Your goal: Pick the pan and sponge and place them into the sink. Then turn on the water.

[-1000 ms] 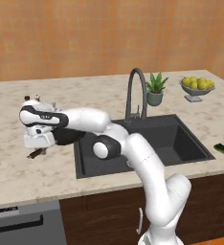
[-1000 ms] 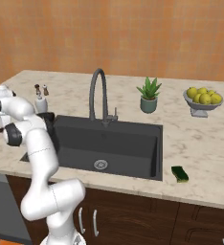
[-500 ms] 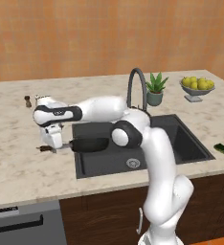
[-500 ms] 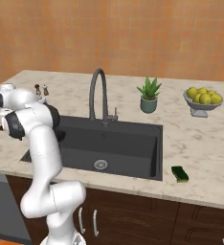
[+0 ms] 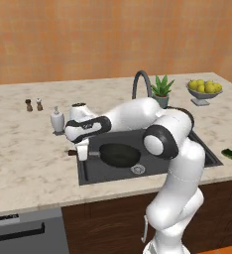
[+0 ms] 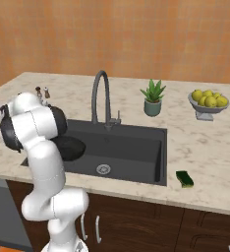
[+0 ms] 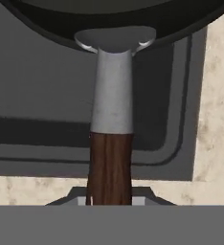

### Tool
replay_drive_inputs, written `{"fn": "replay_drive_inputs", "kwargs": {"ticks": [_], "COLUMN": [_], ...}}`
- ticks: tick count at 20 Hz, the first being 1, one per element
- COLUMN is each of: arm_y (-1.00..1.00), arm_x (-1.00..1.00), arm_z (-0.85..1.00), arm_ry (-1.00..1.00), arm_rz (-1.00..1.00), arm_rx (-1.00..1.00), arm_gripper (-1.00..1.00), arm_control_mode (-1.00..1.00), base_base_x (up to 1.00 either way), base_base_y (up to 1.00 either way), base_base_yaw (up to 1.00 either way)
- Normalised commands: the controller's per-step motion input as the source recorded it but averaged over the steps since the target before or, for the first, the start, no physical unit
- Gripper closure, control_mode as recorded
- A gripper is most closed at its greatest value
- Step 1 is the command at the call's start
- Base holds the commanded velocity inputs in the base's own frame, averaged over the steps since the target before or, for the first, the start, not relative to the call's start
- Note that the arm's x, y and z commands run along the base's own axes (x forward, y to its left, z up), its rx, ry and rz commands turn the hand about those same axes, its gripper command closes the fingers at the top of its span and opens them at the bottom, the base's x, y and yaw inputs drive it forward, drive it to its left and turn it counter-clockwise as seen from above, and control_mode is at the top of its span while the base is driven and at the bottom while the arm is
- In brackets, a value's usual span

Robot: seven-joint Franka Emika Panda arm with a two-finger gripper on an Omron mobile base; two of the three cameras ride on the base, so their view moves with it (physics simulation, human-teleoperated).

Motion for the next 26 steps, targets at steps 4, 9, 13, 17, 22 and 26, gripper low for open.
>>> {"fn": "replay_drive_inputs", "kwargs": {"ticks": [4, 9, 13, 17, 22, 26], "arm_y": [-0.59, -0.46, -0.41, -0.36, -0.23, -0.09], "arm_x": [0.14, 0.28, 0.29, 0.26, 0.21, 0.13], "arm_z": [0.00, -0.17, -0.29, -0.37, -0.48, -0.52], "arm_ry": [-0.04, 0.07, 0.10, 0.06, 0.00, -0.01], "arm_rz": [-0.32, -0.19, -0.15, -0.14, -0.11, -0.09], "arm_rx": [-0.18, -0.20, -0.17, -0.06, -0.01, 0.00], "arm_gripper": [1.00, 1.00, 1.00, 1.00, 1.00, 1.00], "arm_control_mode": [-1.00, -1.00, -1.00, -1.00, -1.00, -1.00], "base_base_x": [0.00, 0.00, 0.00, 0.00, 0.00, 0.00], "base_base_y": [0.00, 0.00, 0.00, 0.00, 0.00, 0.00], "base_base_yaw": [0.00, 0.00, 0.00, 0.00, 0.00, 0.00]}}
